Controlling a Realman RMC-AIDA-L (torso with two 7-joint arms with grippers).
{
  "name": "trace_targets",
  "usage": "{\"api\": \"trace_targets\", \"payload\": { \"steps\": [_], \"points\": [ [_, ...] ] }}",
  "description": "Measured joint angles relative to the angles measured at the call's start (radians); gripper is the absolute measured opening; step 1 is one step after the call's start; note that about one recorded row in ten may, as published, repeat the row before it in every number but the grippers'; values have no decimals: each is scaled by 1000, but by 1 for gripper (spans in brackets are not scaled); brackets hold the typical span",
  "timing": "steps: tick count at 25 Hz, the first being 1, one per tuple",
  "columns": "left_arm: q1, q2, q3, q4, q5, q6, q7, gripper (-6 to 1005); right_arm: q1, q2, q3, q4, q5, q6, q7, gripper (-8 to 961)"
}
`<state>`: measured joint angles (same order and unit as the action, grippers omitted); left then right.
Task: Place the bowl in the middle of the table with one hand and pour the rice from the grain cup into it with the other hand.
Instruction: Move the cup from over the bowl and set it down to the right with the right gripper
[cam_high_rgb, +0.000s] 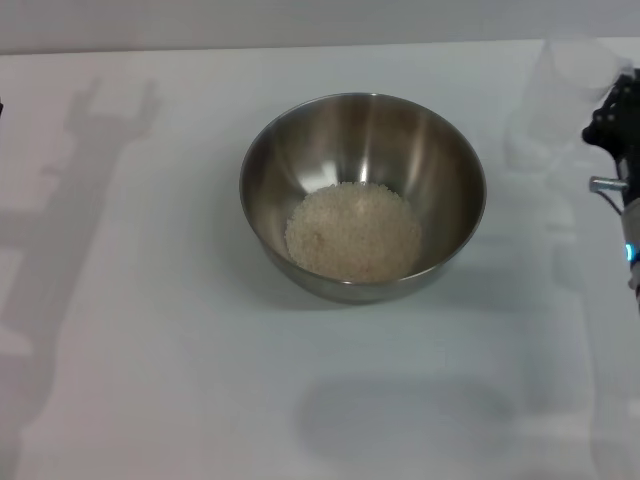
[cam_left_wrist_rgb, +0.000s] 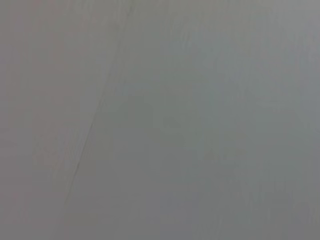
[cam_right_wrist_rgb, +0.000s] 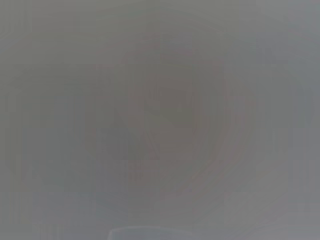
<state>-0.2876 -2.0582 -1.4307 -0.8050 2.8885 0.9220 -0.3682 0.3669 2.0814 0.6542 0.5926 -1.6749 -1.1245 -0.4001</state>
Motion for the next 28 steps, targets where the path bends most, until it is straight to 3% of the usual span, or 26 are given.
{"api": "trace_targets", "payload": {
  "steps": [11, 28],
  "points": [
    [6, 1, -1, -2, 0, 19, -3, 798, 58, 1, 50, -64, 2, 185, 22, 13],
    [8, 1, -1, -2, 0, 41, -17, 798, 114, 1, 44, -117, -7, 261, 55, 14]
  ]
}}
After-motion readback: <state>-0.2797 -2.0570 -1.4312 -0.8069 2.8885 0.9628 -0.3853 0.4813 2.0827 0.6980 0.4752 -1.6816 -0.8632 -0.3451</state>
